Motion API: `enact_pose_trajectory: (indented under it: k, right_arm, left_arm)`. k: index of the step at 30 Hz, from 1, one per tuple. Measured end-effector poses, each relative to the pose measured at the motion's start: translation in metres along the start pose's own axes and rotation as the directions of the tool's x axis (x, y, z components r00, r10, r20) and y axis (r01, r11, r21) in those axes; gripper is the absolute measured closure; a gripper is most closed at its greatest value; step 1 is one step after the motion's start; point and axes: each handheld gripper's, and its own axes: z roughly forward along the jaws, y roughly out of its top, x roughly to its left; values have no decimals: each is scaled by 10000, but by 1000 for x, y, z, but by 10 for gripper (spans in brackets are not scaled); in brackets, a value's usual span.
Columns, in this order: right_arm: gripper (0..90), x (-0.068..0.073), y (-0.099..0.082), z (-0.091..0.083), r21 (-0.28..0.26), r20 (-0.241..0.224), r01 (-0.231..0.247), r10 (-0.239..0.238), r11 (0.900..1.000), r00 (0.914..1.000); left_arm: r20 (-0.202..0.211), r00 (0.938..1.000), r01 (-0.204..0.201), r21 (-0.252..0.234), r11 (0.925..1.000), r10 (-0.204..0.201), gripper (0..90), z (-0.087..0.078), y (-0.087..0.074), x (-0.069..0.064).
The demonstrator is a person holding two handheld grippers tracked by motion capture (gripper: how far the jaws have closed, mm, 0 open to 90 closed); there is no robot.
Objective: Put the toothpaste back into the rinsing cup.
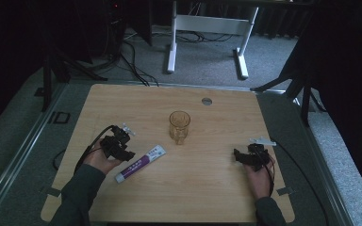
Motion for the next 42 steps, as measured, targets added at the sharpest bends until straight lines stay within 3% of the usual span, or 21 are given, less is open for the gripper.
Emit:
enact_pose_trajectory:
  k: [23, 42]
  right_arm:
    - [196, 0, 0, 0, 1, 3, -4, 4, 10000, 10000]
    - [196, 0, 0, 0, 1, 1, -3, 3, 10000, 10000]
  left_arm:
    - [192, 9997, 166, 440, 9989, -175, 543, 8, 2, -4]
    - [186, 9998, 30, 688, 9976, -42, 573, 13, 8, -14]
